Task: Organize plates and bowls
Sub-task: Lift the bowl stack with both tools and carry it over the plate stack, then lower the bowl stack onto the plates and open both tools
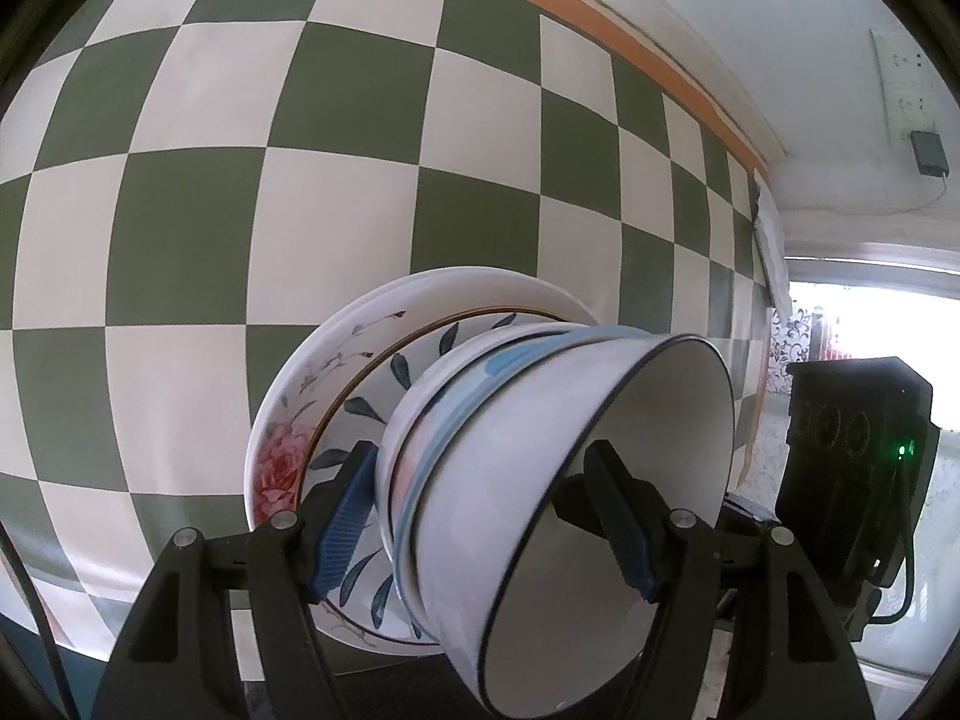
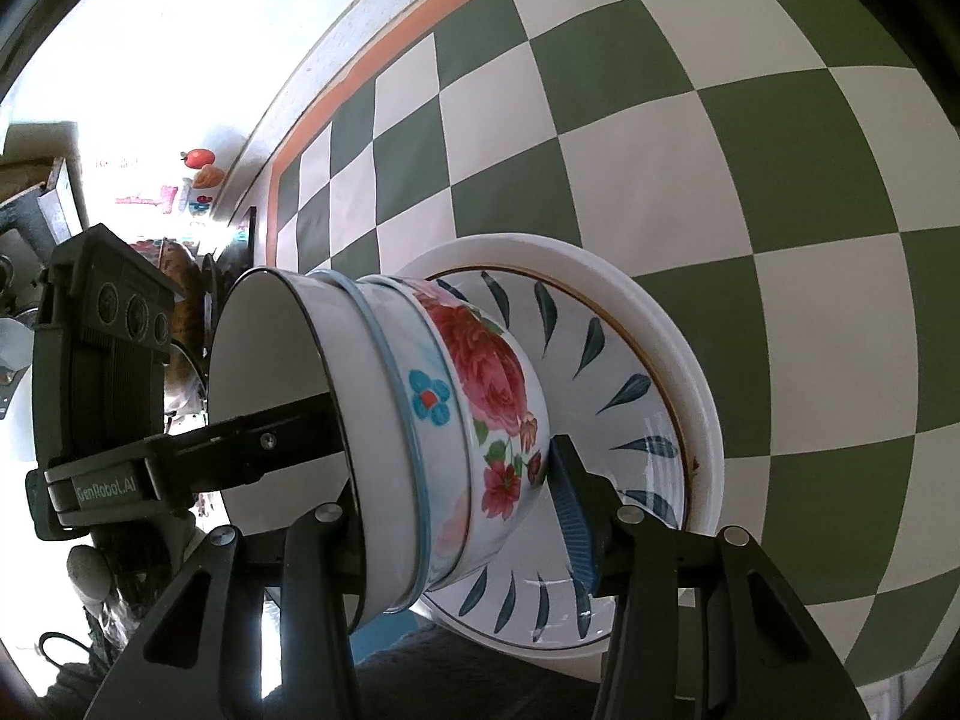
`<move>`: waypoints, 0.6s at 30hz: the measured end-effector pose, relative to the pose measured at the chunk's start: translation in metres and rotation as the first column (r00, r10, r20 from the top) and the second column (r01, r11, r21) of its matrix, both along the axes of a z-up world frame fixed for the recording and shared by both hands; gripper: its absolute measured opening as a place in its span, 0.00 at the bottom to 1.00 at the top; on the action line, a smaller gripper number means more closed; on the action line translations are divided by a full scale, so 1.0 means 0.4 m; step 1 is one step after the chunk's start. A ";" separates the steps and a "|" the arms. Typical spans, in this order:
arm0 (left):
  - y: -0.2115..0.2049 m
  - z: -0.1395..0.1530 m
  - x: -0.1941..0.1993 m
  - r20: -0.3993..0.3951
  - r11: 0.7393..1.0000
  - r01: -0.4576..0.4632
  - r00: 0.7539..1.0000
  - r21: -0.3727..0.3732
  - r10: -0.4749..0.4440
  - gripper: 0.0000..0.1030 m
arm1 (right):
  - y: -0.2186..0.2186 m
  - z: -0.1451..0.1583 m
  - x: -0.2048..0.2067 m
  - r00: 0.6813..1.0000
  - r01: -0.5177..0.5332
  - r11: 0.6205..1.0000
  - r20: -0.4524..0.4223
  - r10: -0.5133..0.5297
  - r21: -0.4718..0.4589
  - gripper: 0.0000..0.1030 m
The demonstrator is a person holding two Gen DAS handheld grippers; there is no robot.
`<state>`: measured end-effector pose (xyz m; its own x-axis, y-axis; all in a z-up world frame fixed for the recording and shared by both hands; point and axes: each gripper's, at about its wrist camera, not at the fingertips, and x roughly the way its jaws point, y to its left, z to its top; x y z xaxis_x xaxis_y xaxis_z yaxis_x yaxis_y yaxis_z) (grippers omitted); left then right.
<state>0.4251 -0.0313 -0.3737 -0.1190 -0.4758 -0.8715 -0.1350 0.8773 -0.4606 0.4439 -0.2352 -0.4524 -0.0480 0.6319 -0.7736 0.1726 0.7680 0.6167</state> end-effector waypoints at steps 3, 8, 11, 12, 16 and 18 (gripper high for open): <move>-0.005 0.001 -0.001 0.000 1.000 0.014 1.000 0.012 -0.014 0.65 | -0.005 -0.002 -0.001 1.000 0.002 1.000 -0.004 -0.002 0.001 0.47; -0.019 0.009 -0.001 0.008 0.998 0.047 0.999 0.043 -0.048 0.66 | 0.005 -0.002 -0.002 1.000 -0.014 1.000 -0.010 0.014 -0.014 0.47; -0.023 0.011 -0.001 0.009 0.997 0.062 0.998 0.050 -0.063 0.67 | 0.008 0.003 -0.004 1.000 -0.029 0.999 -0.005 0.028 -0.035 0.47; -0.022 0.009 -0.001 0.008 0.997 0.064 0.998 0.051 -0.064 0.67 | 0.008 0.005 -0.004 1.000 -0.029 0.999 -0.005 0.029 -0.034 0.48; -0.014 0.014 -0.004 0.020 0.997 0.071 0.997 0.043 -0.072 0.75 | 0.009 0.015 -0.006 0.999 -0.036 0.998 -0.004 0.036 -0.042 0.49; -0.008 0.028 -0.007 0.047 0.996 0.070 0.996 0.057 -0.072 0.76 | 0.009 0.025 -0.009 0.999 -0.036 0.999 0.001 0.036 -0.041 0.59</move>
